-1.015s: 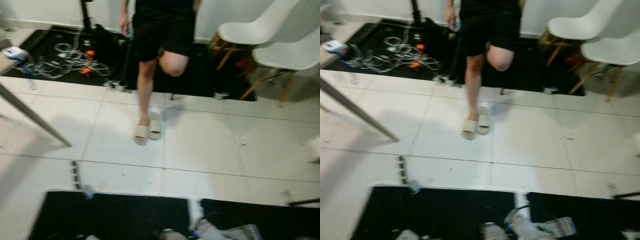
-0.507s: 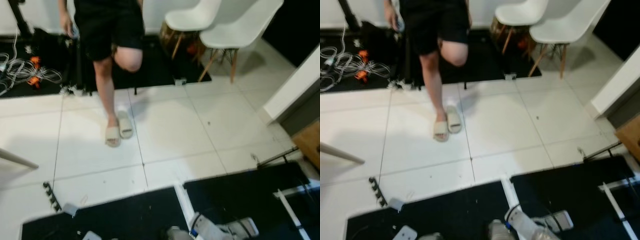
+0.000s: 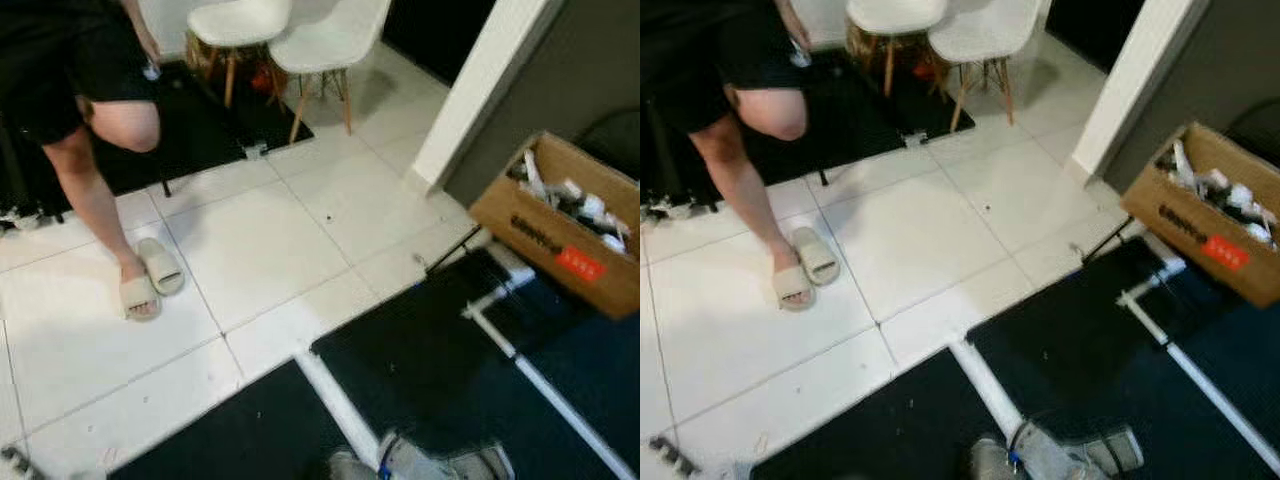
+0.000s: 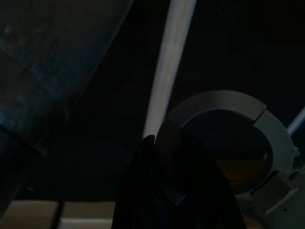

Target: Picking trash to rubbish bin

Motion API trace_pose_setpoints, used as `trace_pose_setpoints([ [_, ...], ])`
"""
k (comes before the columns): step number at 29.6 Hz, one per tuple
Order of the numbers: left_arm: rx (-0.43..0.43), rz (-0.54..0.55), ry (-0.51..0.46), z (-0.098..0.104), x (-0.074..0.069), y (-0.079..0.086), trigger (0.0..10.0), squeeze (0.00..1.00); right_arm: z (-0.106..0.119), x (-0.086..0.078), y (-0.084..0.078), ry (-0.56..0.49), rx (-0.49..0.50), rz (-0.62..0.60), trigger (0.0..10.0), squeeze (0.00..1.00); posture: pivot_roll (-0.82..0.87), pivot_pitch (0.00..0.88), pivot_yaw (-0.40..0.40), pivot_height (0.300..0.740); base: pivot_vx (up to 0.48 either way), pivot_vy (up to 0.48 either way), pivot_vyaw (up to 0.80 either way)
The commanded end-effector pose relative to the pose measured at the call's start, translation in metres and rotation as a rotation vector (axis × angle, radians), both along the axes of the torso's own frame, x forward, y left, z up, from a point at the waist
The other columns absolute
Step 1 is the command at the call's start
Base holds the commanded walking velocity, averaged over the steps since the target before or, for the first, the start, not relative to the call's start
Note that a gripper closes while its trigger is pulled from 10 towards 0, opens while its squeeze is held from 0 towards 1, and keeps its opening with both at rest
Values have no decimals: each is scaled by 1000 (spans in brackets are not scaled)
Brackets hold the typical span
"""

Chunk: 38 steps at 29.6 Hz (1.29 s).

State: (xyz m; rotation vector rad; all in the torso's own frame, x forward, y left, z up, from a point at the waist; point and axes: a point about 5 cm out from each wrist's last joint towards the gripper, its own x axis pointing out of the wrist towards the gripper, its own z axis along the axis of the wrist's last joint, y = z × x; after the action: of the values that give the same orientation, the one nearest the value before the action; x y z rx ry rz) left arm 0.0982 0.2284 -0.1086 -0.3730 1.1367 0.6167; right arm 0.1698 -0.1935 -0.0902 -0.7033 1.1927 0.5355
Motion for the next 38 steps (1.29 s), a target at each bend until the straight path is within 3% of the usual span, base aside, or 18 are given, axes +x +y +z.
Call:
trace_pose_setpoints([
  [1,-48,12,29,-5,-8,-14,10000,0,-4,-10,-4,29,-6,-14,10000,0,68,159,-57,740,0,0,-800],
  [6,-114,-25,78,-11,-20,-38,10000,0,-7,-18,-1,47,-4,3,10000,0,75,162,-68,740,0,0,-800],
  [11,-133,-75,45,-10,-13,-45,10000,0,-7,-18,1,46,-6,10,10000,0,75,158,-69,740,0,0,-800],
  [19,-163,-181,54,-12,-15,-66,10000,0,-4,-11,0,33,-4,13,10000,0,73,156,-68,740,0,0,-797],
  [29,-173,-194,50,-12,-14,-67,10000,0,-4,-11,-5,35,-7,0,10000,0,78,158,-68,740,0,0,-800],
  [34,-172,-205,52,-12,-15,-68,10000,0,-1,-6,-7,1,22,-79,10000,0,82,159,-69,740,0,0,-800],
  [38,-174,-205,51,-12,-15,-68,10000,0,9,21,1,-130,127,-277,10000,0,88,162,-70,740,0,0,-800],
])
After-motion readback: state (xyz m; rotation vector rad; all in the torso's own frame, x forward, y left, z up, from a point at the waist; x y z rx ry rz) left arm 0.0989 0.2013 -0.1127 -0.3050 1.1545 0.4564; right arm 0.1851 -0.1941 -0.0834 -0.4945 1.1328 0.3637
